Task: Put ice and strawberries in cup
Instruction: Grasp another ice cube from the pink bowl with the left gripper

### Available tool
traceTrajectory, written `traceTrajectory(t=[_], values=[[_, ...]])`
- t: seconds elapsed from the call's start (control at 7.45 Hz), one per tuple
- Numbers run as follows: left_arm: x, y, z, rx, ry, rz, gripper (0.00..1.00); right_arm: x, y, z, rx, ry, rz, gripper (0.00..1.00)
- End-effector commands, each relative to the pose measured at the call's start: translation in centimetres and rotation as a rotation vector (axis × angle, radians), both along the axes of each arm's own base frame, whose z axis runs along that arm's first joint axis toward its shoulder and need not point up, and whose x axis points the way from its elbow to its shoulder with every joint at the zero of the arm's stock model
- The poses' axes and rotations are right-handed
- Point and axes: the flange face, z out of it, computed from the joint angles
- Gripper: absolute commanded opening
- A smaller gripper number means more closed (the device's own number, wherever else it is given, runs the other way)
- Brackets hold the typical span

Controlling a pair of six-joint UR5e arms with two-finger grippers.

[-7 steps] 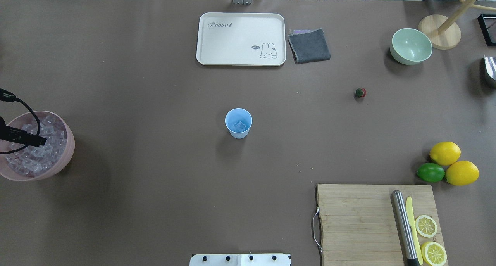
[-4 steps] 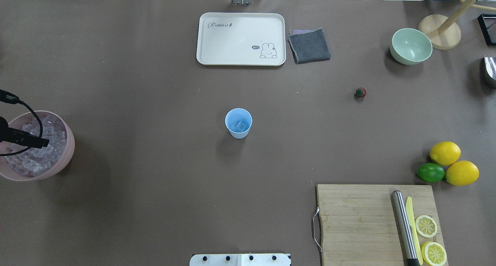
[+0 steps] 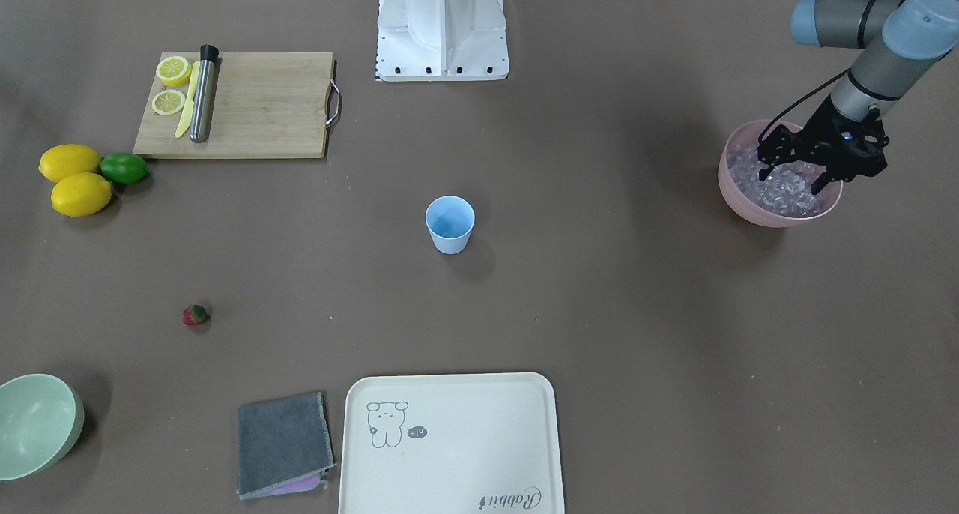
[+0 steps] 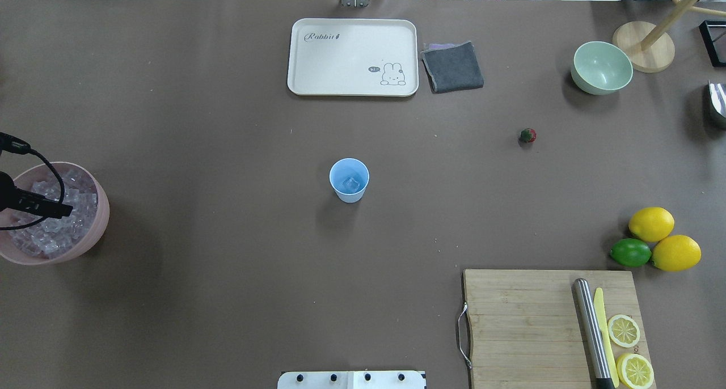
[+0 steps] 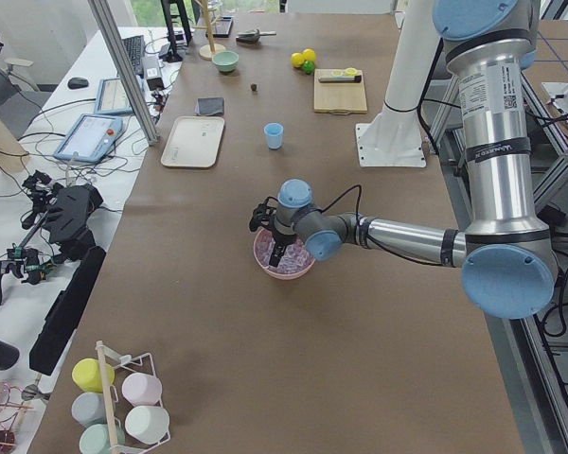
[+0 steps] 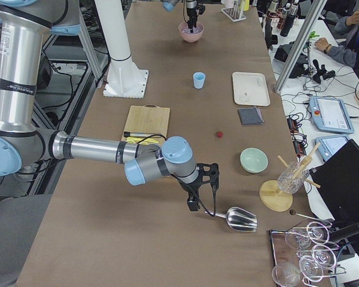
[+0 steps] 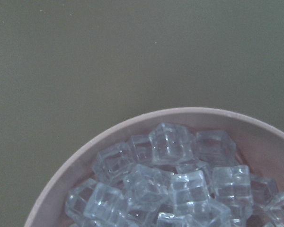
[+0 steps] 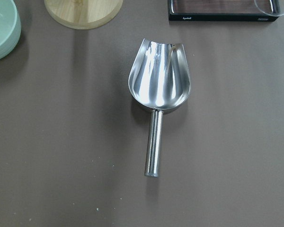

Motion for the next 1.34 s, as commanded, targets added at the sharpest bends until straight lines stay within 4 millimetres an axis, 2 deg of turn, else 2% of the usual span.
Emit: traceTrajectory(t=[0.0, 0.54, 0.81, 1.21], values=[[0.2, 0.1, -0.2, 0.011, 0.008, 0.006, 0.51, 0.0, 0.0, -0.1, 0.001, 0.0, 0.001, 1.0], [0.1, 0.1, -0.5, 0.023, 0.013, 0.011, 0.02, 0.0, -0.1, -0.1, 0.003, 0.0, 0.001, 1.0], [-0.4, 0.1, -0.8, 0.016, 0.03, 0.017, 0.0, 0.0, -0.1, -0.1, 0.003, 0.0, 0.001, 1.0], [-2.4, -0.2, -3.4, 0.005, 0.115, 0.034, 0.0, 0.0, 0.0, -0.1, 0.001, 0.0, 0.001, 1.0]])
